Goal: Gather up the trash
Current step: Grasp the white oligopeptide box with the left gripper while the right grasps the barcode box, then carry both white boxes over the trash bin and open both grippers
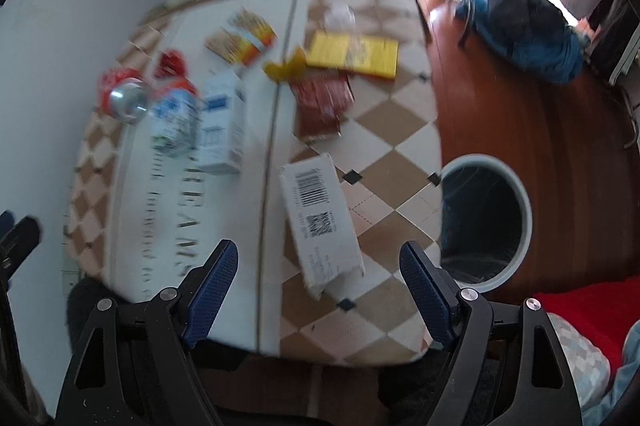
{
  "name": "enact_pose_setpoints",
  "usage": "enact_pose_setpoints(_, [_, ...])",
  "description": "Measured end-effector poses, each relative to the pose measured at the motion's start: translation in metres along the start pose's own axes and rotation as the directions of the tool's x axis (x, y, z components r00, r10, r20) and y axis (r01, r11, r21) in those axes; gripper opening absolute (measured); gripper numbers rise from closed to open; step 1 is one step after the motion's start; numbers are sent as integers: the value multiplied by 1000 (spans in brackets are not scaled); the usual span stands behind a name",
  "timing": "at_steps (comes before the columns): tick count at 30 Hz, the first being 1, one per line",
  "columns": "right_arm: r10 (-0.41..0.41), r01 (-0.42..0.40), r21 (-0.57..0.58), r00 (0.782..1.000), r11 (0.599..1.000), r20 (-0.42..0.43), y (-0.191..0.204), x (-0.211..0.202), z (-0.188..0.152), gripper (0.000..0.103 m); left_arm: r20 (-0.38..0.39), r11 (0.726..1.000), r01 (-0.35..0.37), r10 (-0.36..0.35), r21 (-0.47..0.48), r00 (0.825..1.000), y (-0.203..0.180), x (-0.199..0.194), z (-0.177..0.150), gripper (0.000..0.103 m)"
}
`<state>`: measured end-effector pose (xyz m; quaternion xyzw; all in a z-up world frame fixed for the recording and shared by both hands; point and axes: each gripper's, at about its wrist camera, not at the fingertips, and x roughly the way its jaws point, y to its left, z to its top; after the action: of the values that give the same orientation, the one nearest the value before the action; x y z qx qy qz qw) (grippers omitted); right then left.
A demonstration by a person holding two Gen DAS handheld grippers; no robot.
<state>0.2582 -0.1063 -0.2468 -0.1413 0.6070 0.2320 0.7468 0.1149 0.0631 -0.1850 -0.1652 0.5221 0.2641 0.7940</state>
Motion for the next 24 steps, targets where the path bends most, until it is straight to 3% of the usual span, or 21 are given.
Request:
enact_pose_setpoints(3, [-2,3,11,997,1000,-76,0,49,8,81,-63,1000,-4,3,-14,998,-2,31,7,103])
enact_pose_setpoints(4, [9,-7,16,994,1000,-107,1,62,9,73,-81,1000,-2,1,-16,997,-5,40,9,103])
enact_pose_setpoints(5, [30,-28,23,991,999,-129,0,72,11,58,-99,1000,3,-4,-18,995,-8,49,12,102])
enact_pose_setpoints(6, [44,-40,26,988,999,-147,-1,80,12,55,-115,1000,13,-15,-17,993,-12,57,16,102])
enact_pose_setpoints(13, [45,-35,119,995,992,-85,-36,71,16,53,-171,991,134,-128,26,977,-62,102,50,102])
enact_pose_setpoints(17, [32,-15,154,994,988,-107,-58,76,20,53,-254,989,136,-115,65,960,-96,145,63,77])
enact_pose_setpoints(19, [47,-28,168,993,985,-112,-59,78,21,53,-280,990,116,-88,84,956,-106,160,64,57])
enact_pose_setpoints(20, [49,-28,173,992,985,-113,-60,78,22,53,-290,990,97,-65,97,955,-111,167,64,38])
enact_pose_setpoints(21, [51,-31,174,992,984,-114,-59,81,27,53,-292,991,87,-53,103,955,-113,170,64,33])
enact_pose_setpoints(24, [58,-37,177,992,984,-113,-60,81,31,53,-269,987,89,-50,132,962,-118,166,61,32])
